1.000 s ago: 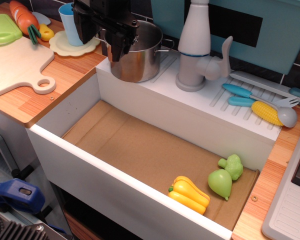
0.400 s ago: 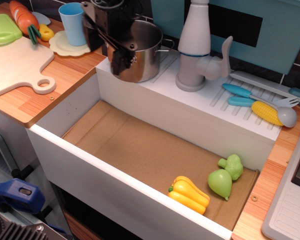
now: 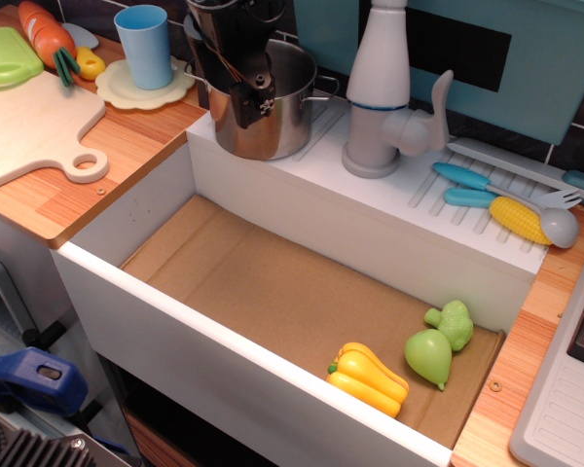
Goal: Put pot or pan in sink
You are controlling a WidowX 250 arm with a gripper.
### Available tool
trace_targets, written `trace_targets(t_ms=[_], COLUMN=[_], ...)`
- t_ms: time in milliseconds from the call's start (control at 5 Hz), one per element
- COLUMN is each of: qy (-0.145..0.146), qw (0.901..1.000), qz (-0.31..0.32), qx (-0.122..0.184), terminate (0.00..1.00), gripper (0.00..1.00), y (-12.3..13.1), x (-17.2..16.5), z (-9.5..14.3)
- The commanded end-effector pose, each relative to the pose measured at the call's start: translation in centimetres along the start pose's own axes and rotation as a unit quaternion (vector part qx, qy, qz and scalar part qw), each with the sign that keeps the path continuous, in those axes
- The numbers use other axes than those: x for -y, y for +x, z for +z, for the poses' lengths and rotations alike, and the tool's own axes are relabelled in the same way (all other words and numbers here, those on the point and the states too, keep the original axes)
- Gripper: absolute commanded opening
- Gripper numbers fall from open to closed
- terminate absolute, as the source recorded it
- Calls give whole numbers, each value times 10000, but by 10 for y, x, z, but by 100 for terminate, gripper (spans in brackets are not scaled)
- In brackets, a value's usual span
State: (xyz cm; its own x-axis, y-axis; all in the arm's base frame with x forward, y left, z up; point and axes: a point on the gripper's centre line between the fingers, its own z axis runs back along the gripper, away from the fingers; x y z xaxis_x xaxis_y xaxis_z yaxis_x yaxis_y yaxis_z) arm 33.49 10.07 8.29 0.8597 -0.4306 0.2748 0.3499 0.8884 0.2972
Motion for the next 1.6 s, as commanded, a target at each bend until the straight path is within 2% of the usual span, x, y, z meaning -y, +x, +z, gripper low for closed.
trace_targets(t_ms=[0, 200, 400, 600, 800, 1000, 1200, 1400], qy=[-109, -272, -577, -609, -802, -741, -632, -258], qw=[9988, 9979, 9960, 9961, 9945, 9954, 9954, 9918], qz=[2, 74, 191, 293, 428, 472, 701, 1248], qx=[467, 582, 652, 570, 513, 386, 142, -125], terminate=[0, 0, 0, 0, 0, 0, 0, 0], gripper=[100, 100, 100, 0, 0, 0, 0, 0], y=[18, 21, 19, 17, 14, 14, 13, -6], x=[-10, -9, -11, -10, -6, -7, -2, 13], z=[-5, -15, -29, -35, -38, -32, -17, 2])
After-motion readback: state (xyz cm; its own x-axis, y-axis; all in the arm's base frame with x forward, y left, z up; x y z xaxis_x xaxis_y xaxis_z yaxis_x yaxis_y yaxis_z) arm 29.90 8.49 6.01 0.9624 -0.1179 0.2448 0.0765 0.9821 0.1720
